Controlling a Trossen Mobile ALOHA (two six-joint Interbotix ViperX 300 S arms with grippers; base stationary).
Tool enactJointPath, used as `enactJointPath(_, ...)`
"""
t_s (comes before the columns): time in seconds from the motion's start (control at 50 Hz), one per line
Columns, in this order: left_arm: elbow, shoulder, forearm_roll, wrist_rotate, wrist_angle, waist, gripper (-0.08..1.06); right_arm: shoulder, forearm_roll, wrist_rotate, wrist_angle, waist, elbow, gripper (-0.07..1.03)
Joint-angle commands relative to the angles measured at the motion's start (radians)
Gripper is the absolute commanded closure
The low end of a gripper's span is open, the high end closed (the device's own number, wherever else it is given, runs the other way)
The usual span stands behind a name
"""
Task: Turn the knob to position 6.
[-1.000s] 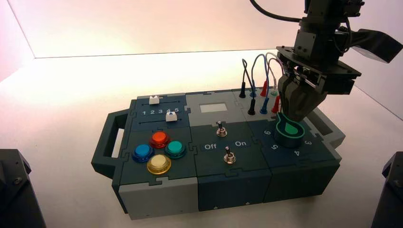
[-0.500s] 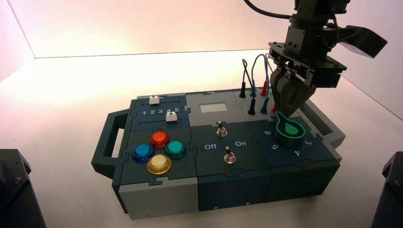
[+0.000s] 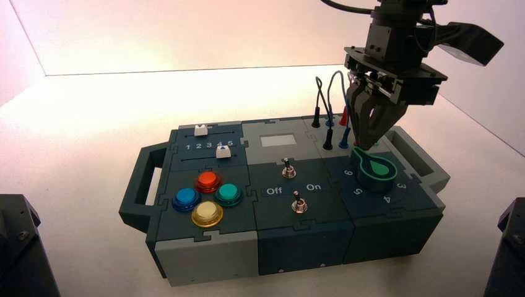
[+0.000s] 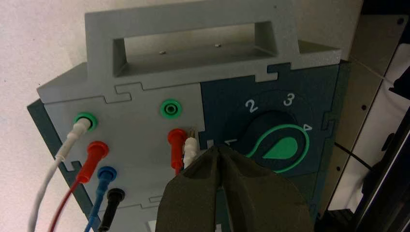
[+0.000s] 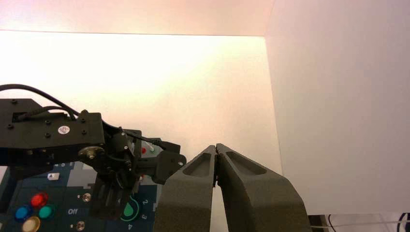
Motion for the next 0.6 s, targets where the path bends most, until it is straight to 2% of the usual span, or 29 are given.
enactJointPath(0.02,0.003,-0.051,0.002,0.008,-0.009,0.003,1.01,0.017,0.006,0.011,-0.015,-0.006,-0.012,0.99)
enactJointPath(0.36,0.041,-0.063,0.002,0.008,-0.023,0.003,1.01,0.017,0.014,0.011,-0.015,-0.005,-0.011,0.99)
enactJointPath(0.6,0.046,-0.071,0.002,0.008,-0.026,0.003,1.01,0.017,0.023,0.012,-0.015,-0.006,-0.011,0.99)
